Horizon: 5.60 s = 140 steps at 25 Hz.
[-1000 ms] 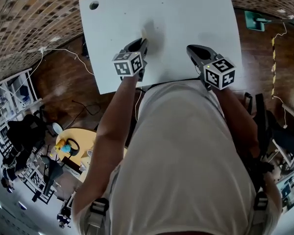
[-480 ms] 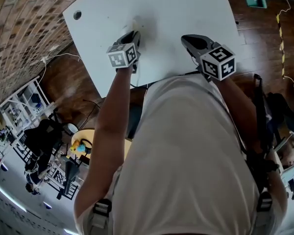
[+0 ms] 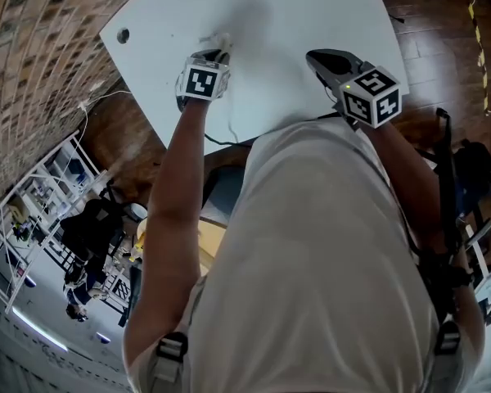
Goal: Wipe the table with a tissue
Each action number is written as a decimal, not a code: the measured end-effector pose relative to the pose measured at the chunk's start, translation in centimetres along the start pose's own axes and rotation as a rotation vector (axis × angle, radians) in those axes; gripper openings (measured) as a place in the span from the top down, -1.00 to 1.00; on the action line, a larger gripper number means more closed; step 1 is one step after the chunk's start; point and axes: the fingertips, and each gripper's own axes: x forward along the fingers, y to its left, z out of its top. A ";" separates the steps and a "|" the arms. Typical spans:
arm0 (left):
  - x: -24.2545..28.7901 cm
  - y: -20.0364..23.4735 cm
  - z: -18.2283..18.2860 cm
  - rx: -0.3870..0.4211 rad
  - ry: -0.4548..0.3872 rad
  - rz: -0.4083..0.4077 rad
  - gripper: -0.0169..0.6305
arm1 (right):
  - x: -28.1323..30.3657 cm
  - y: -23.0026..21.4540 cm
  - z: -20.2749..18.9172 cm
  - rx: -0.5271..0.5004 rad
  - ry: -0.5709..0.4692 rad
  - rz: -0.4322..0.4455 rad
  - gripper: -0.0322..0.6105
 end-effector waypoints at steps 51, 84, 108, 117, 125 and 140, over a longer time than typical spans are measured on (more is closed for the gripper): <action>-11.5 -9.7 -3.1 -0.686 -0.796 -0.127 0.75 | 2.1 0.4 0.9 -0.075 0.065 0.212 0.88; -9.0 13.8 -17.8 -0.664 -0.592 0.164 0.75 | 13.3 13.5 -2.7 -0.116 0.131 0.093 0.88; -3.0 10.6 -12.1 -0.502 -0.388 0.149 0.75 | 9.3 8.6 -2.2 -0.026 0.095 0.048 0.88; -3.5 8.5 -7.8 -0.652 -0.502 -0.050 0.75 | 9.1 7.5 -1.7 -0.010 0.098 0.055 0.88; -8.1 18.8 -8.7 -0.878 -0.695 0.153 0.75 | 8.4 5.8 -1.0 0.020 0.072 0.040 0.88; -3.6 20.9 -2.7 -0.653 -0.504 0.238 0.75 | 4.9 1.8 -0.6 0.103 0.026 -0.031 0.88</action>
